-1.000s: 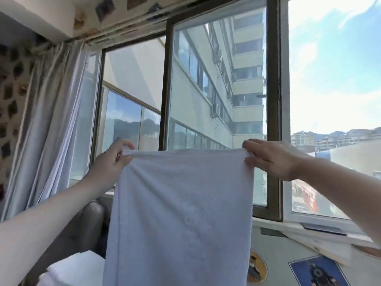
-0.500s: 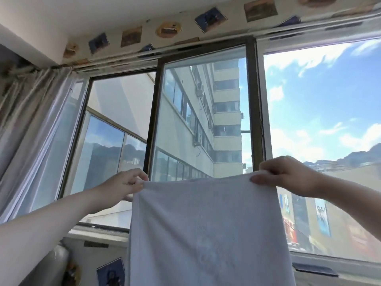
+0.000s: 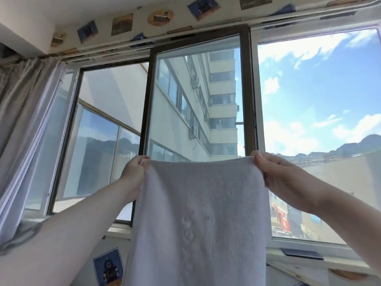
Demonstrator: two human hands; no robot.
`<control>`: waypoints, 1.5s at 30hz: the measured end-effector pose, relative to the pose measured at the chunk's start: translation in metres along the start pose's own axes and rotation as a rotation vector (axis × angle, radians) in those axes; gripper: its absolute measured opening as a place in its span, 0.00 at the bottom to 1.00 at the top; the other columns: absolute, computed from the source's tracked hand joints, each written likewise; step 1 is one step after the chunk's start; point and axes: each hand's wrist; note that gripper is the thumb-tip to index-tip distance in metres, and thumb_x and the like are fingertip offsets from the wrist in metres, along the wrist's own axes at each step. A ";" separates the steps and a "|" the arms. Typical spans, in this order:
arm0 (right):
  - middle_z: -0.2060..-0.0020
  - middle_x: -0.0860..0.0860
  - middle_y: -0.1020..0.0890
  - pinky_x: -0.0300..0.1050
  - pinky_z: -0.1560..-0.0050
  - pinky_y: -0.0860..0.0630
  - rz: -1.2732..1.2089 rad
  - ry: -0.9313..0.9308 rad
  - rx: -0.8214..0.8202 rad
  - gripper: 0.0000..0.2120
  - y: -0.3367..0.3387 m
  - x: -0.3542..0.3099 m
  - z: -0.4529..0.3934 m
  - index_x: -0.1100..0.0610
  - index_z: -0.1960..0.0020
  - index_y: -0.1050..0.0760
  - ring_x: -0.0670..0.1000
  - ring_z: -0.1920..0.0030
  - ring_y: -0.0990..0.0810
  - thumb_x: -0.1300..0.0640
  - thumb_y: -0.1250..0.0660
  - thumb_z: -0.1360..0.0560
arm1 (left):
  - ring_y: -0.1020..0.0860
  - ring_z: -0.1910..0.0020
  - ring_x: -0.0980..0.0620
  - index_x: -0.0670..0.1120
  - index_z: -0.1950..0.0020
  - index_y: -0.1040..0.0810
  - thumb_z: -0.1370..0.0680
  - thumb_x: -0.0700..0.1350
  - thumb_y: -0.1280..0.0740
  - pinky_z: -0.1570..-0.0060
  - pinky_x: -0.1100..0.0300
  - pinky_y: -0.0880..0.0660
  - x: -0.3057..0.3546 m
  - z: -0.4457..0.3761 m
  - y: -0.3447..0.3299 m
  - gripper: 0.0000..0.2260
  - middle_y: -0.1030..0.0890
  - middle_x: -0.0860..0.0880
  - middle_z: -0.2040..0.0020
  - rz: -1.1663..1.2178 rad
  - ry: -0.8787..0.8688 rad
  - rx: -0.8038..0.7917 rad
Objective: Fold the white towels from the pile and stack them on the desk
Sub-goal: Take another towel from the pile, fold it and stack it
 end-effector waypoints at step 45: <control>0.52 0.56 0.15 0.45 0.54 0.18 -0.078 -0.208 0.387 0.19 0.106 0.009 0.058 0.56 0.45 0.22 0.55 0.51 0.15 0.59 0.25 0.35 | 0.17 0.48 0.53 0.46 0.42 0.19 0.29 0.46 0.29 0.57 0.59 0.20 0.067 0.082 0.003 0.16 0.16 0.48 0.45 -0.077 -0.105 -0.342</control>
Point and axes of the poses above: each hand's wrist, its own z-axis away from the middle knuckle, its own y-axis out of the back of the hand, x = y × z
